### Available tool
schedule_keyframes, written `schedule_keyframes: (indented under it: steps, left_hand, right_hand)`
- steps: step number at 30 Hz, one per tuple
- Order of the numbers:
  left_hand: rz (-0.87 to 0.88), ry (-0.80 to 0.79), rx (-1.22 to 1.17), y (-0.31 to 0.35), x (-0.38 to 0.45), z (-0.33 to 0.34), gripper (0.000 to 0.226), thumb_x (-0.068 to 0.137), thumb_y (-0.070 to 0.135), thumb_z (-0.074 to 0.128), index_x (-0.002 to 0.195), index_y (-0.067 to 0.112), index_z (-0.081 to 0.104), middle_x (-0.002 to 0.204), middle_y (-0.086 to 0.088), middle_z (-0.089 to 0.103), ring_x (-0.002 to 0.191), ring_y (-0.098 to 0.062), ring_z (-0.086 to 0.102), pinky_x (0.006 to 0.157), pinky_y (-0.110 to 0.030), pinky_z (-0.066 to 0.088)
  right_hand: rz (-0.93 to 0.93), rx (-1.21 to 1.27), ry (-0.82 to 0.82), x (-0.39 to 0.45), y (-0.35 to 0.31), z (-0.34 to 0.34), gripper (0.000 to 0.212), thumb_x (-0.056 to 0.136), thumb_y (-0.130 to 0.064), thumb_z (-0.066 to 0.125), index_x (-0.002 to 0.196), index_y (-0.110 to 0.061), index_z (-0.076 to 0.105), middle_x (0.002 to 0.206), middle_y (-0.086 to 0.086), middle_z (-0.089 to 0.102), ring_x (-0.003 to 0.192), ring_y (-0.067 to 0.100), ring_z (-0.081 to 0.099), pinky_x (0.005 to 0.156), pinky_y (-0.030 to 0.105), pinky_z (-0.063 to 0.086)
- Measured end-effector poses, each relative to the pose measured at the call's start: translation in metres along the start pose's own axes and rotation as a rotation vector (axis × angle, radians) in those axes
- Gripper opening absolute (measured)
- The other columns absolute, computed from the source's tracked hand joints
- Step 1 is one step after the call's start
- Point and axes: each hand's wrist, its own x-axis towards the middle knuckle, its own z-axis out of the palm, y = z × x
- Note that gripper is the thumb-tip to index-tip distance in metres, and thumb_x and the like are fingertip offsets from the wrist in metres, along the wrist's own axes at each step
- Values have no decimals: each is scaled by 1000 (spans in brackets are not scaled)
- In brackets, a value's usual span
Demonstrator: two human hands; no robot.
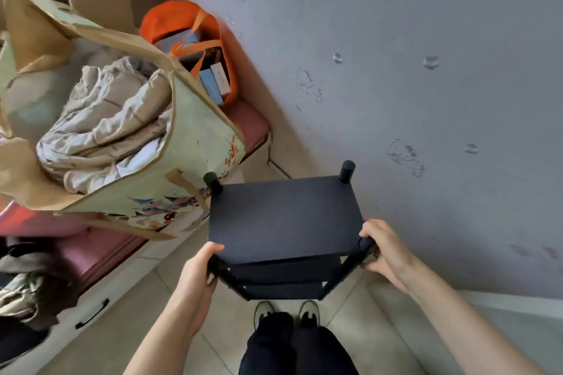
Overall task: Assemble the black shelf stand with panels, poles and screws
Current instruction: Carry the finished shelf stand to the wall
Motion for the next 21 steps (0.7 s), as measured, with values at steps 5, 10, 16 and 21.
schedule_keyframes:
  steps: [5, 10, 16, 21]
  left_hand:
    - [-43, 27, 63, 19, 70, 35, 17, 87, 7, 55, 75, 14, 46, 83, -2, 44, 78, -17, 39, 75, -31, 35]
    - [-62, 17, 86, 18, 133, 63, 21, 76, 7, 54, 78, 17, 35, 90, -6, 34, 86, -21, 29, 75, -33, 30]
    - [-92, 29, -5, 11, 191, 77, 19, 78, -4, 47, 89, 11, 43, 102, -5, 50, 96, -21, 41, 86, -32, 35]
    - [-96, 35, -53, 11, 233, 78, 24, 80, -7, 41, 74, 16, 38, 89, -3, 49, 84, -18, 41, 82, -29, 35]
  right_hand:
    - [89, 27, 8, 52, -18, -9, 16, 62, -16, 52, 61, -21, 37, 66, 1, 32, 65, 17, 26, 73, 37, 34]
    - [121, -65, 16, 110, -21, -19, 29, 81, 6, 45, 67, -16, 32, 63, 2, 35, 67, 19, 32, 68, 34, 36]
    - [192, -61, 53, 169, -15, -13, 31, 75, 12, 43, 63, -14, 30, 62, 3, 29, 62, 20, 27, 59, 31, 24]
    - [227, -32, 82, 209, -2, 5, 28, 73, 13, 43, 62, -12, 36, 56, 2, 34, 60, 20, 30, 56, 28, 24]
